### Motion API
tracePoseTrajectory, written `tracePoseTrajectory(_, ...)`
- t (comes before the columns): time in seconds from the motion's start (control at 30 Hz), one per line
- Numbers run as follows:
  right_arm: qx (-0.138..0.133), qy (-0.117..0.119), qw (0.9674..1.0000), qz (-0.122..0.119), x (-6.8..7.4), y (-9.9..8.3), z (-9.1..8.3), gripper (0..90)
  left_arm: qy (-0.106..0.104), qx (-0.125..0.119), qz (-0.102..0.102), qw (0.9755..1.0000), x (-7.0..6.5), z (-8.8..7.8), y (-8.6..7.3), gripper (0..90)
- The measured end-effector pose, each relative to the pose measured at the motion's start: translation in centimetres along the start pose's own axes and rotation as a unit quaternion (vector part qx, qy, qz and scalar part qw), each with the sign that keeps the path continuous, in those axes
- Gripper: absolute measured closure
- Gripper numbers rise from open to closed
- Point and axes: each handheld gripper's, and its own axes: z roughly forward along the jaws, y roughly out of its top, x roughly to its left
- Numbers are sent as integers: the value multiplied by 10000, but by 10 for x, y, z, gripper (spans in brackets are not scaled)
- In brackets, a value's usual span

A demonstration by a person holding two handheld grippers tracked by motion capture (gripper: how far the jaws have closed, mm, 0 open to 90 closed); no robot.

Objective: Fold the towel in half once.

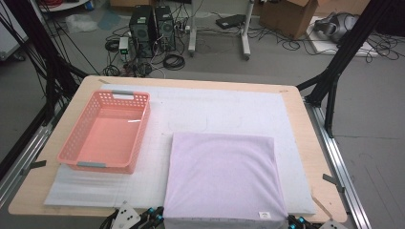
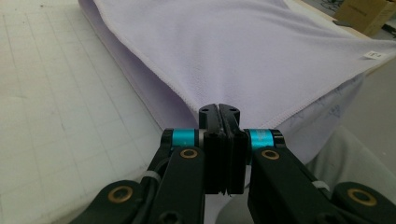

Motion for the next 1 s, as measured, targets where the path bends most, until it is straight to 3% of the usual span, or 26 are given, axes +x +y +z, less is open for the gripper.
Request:
tracePoseTrajectory(0.17, 163, -2, 9999, -16, 4, -5, 1, 865, -79, 16, -19, 10000, 3, 3, -4, 872)
tracePoseTrajectory(0.2, 227, -13, 9997, -32, 3, -6, 5, 853, -79, 21, -27, 10000, 5, 5, -4, 831)
tracePoseTrajectory(0.23, 250, -33, 9997, -25, 2, -6, 7, 825, -65, 17, -97, 9999, 8, 7, -3, 734)
tracePoseTrajectory(0.3, 152, -56, 9997, 156, -2, -4, 9, 743, -38, -91, -139, 9999, 12, 10, -1, 616)
tracePoseTrajectory(0.4, -33, -145, 9996, 246, -8, 3, 10, 729, -79, -259, -273, 9993, 23, 16, 6, 536)
tracePoseTrajectory(0.5, -68, -262, 9991, 312, -16, 8, 20, 730, -80, -306, -297, 9991, 33, 26, 13, 516)
tracePoseTrajectory(0.67, -10, -460, 9978, 467, -36, 21, 48, 711, -168, -242, -304, 9991, 48, 50, 25, 469)
tracePoseTrajectory(0.77, 136, -652, 9958, 620, -53, 33, 76, 708, -162, -169, -303, 9993, 56, 65, 32, 456)
tracePoseTrajectory(0.93, 207, -601, 9936, 938, -79, 54, 116, 688, -162, -106, -271, 9994, 72, 82, 43, 433)
tracePoseTrajectory(1.0, 304, -603, 9941, 852, -82, 60, 129, 703, -162, -84, -295, 9994, 78, 88, 46, 430)
